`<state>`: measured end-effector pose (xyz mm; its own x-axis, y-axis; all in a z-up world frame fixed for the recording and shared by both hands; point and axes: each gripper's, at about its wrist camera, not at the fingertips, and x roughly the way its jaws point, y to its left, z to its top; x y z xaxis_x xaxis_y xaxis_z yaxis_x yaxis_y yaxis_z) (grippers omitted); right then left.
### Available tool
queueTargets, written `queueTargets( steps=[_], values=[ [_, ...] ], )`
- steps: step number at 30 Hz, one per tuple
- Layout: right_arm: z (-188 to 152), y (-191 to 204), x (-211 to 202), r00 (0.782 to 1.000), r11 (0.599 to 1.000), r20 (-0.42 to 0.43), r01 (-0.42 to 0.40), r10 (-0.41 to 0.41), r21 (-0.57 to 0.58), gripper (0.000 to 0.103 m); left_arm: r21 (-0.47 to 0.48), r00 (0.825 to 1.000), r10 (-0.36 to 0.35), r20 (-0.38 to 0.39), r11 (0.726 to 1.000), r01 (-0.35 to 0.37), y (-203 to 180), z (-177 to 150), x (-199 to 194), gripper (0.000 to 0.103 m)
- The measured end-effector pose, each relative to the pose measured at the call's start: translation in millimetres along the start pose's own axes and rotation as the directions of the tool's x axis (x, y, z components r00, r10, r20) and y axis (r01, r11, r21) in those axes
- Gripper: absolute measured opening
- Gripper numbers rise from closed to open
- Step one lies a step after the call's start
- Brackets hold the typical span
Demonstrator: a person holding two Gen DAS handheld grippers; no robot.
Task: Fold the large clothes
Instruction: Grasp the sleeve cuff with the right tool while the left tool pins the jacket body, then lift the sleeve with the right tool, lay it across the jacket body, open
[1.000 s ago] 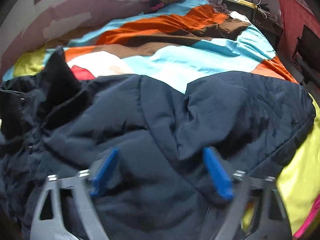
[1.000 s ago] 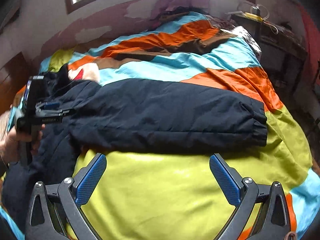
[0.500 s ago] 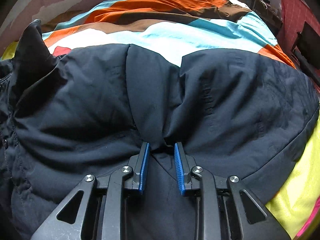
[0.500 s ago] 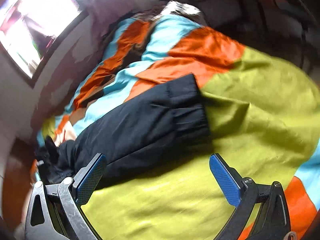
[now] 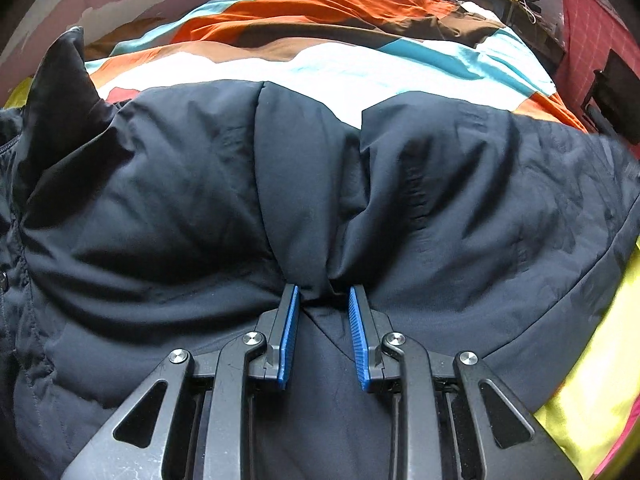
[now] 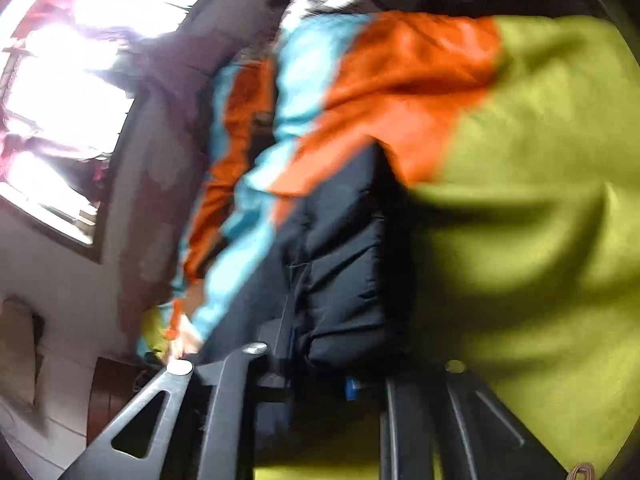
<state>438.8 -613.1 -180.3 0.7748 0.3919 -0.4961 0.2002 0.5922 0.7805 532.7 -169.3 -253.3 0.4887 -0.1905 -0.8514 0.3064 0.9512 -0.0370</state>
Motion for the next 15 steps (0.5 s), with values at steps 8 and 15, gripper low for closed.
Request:
queueTargets(
  steps=[8,15],
  values=[
    [-10,170,-43,0.971,0.927,-0.013,-0.231,0.237,-0.295,0.015,-0.044,0.999,-0.029,0.018,0.999,0.030,8,-3,-3,0.021],
    [-53,302,-47,0.925,0.829,-0.140,-0.378,0.353,-0.413,0.015,-0.071,0.997,-0.070,0.033,0.995,0.072,16,-4,-8,0.021]
  ],
)
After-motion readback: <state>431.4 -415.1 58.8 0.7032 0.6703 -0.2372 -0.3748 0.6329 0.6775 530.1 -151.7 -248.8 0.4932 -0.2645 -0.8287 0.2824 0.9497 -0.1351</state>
